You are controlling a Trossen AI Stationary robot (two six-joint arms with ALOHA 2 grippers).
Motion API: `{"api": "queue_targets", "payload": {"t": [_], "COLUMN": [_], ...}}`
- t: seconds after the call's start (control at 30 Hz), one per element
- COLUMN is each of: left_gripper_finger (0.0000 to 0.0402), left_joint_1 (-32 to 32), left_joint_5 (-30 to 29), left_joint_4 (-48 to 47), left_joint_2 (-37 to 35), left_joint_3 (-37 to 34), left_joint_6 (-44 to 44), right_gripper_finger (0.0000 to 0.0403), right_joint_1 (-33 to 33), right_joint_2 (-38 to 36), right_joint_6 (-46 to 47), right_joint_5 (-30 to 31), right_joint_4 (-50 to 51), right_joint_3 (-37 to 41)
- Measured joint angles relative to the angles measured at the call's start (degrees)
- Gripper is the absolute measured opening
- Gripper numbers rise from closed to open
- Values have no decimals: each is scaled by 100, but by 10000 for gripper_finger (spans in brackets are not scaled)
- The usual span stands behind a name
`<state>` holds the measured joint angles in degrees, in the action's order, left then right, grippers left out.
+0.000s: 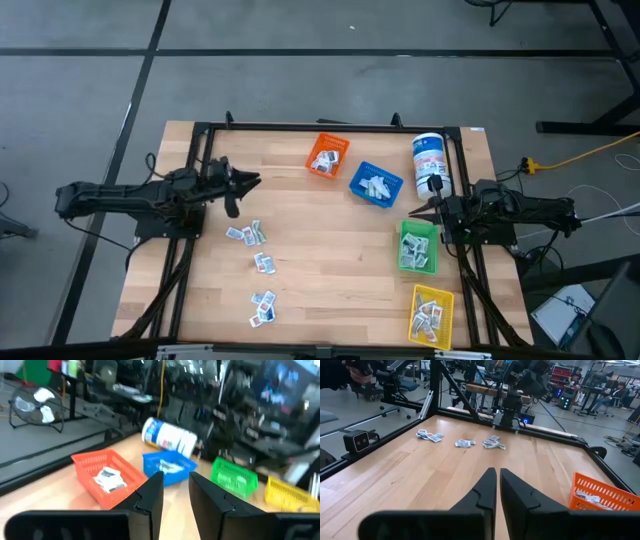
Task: Pick & Place First Aid Supplies
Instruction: Put the orange ointment pack into the yellow basket
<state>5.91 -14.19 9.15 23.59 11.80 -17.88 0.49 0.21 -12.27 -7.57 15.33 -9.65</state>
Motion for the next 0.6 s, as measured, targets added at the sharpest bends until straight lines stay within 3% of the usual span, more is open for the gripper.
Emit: {"api": "queue_targets", "payload": {"t": [0.17,0.33,0.6], "left_gripper_finger": [86,86,86], "left_joint_1": [-200,-369,-857], "left_joint_5": [-58,-217,898], "left_joint_4": [-201,-1314,-3271], "left_joint_2": [1092,2074,3157], "left_joint_3": [524,1210,2349], "left_joint_6": [347,310,-76], "right_gripper_finger": [26,26,26], "right_joint_1": [0,0,0], "right_joint_2": [0,0,0], "right_joint_6": [0,0,0], "right_joint_5": [0,0,0], "right_joint_4": [-1,-2,-2], "right_joint_3": [0,0,0]}}
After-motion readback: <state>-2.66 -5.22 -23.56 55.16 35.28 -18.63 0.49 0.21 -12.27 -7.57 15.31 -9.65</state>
